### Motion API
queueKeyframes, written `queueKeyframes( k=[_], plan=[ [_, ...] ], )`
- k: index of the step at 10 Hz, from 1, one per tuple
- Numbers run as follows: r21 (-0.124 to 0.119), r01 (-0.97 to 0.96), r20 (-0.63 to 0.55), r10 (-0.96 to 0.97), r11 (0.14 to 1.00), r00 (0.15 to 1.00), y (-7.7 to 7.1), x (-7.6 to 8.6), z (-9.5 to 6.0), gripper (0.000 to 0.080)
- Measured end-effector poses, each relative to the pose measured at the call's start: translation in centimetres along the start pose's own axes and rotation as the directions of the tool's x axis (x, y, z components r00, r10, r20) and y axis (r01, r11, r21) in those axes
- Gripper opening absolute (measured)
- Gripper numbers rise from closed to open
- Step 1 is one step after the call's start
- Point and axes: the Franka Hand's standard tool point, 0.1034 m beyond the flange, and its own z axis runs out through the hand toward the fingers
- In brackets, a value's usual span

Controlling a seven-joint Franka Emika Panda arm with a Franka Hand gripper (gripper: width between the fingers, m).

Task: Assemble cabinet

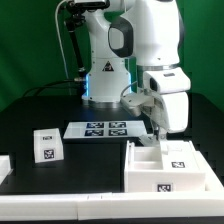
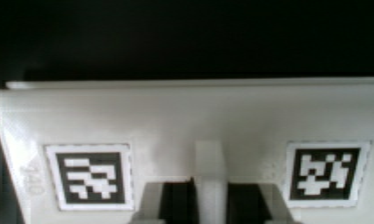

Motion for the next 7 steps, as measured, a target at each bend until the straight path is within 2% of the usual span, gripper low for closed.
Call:
queueKeyframes(
  k=[2, 4, 7],
  plan=[
    [-0.002, -0.113, 0.017, 0.113, 0.994, 0.993, -0.2, 0.0, -1.2, 0.0067],
    [-0.019, -0.186, 0.037, 0.187, 0.982, 0.982, -0.3, 0.3, -3.0, 0.0067],
    [-0.016, -0.206, 0.068, 0.207, 0.978, 0.976, -0.3, -0.9, -4.5, 0.0068]
  ],
)
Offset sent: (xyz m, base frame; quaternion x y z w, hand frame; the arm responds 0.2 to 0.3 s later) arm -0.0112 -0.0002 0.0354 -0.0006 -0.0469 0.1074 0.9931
